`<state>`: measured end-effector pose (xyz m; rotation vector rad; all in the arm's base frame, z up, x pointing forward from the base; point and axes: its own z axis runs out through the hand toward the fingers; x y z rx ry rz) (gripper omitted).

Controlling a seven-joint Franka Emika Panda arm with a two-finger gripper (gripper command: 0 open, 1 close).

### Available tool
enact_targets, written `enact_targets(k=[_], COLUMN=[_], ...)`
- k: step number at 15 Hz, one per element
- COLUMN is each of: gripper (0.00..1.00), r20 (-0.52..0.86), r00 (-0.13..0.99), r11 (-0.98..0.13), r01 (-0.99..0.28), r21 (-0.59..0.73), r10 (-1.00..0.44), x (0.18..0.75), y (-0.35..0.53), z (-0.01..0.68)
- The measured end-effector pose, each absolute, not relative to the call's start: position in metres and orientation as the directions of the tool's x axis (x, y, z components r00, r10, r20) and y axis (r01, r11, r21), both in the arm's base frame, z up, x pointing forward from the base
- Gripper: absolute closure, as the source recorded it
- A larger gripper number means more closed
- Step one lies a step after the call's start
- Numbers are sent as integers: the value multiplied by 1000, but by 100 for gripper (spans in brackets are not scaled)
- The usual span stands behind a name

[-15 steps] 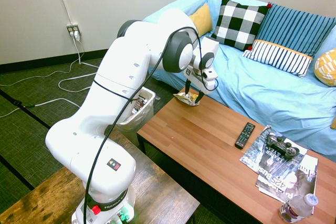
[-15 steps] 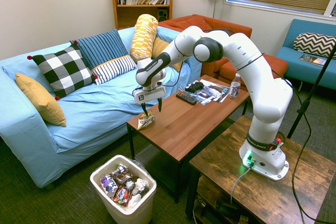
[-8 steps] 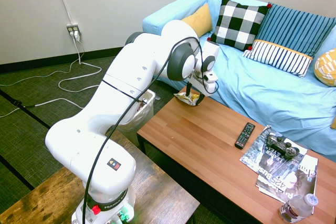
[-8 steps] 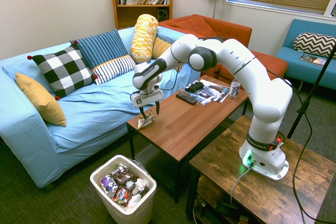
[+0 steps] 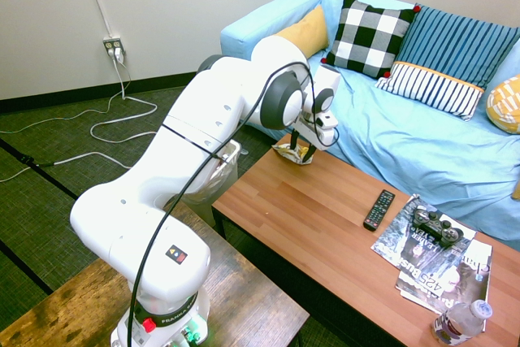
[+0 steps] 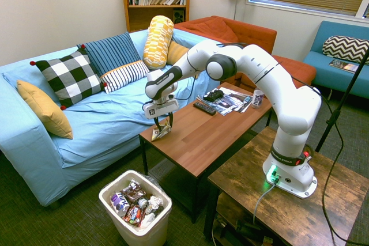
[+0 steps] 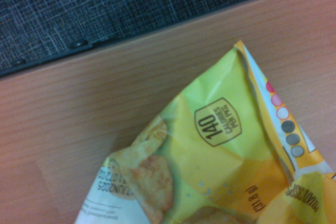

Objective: Throw the chip bag in the trash bin

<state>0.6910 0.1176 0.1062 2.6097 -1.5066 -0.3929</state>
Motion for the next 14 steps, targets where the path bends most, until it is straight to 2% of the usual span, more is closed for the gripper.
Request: enact_targets(k=[10,14], gripper=[100,100], r20=[-181,-155], r00=[491,577], r11=[-519,-597], r01=[-836,-789], r21=[177,149], r10=[-852,-802], x=[699,686], y=[117,159], z=[122,173])
